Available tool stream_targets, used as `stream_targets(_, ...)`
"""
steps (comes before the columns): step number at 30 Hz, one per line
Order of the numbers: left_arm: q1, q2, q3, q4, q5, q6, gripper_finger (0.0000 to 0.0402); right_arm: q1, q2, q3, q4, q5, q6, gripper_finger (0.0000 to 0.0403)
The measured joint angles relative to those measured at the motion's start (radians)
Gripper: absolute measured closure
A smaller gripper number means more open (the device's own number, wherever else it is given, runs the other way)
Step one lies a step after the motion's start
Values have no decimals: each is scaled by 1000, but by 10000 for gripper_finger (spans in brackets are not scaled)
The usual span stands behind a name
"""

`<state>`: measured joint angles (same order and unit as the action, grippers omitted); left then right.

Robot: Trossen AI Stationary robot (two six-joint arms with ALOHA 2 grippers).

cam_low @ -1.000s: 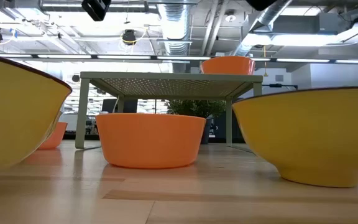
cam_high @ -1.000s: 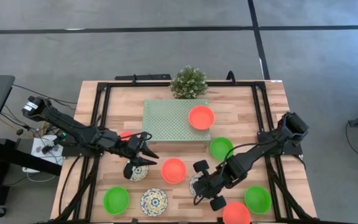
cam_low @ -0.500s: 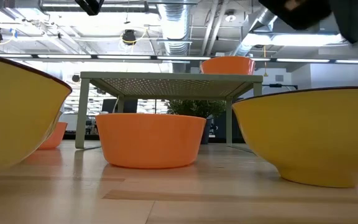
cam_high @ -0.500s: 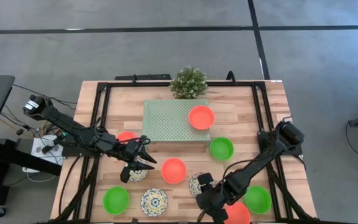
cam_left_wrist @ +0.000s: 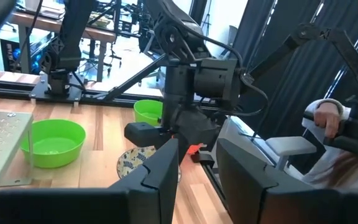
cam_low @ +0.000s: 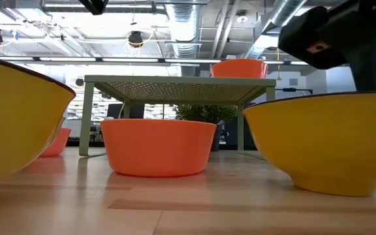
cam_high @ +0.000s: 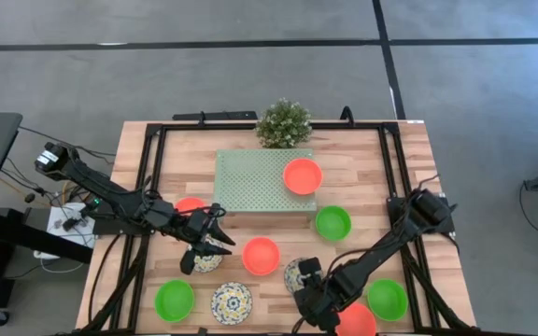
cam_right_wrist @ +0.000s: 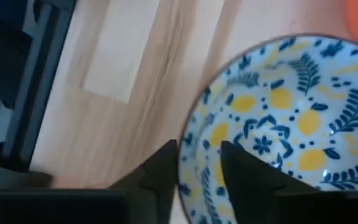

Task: Pick & Place Mini bowls
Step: Put the yellow patterned bowl on the shelf

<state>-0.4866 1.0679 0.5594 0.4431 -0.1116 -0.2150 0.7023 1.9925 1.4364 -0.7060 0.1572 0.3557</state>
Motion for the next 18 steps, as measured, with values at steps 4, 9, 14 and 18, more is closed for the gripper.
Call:
stream_targets(4,0,0,0,4,0,0,291,-10,-4,1,-13,-2,-6,368)
stream_targets(9,0,0,0,8,0,0,291,-25,-10,7,-17,-15,-24,380)
stream_targets(14,0,0,0,8,0,0,291,-25,-26,40,-23,-28,-103,384)
stream_targets(18,0,0,0,8,0,0,291,-29,-57,59,-22,-8,-146,394)
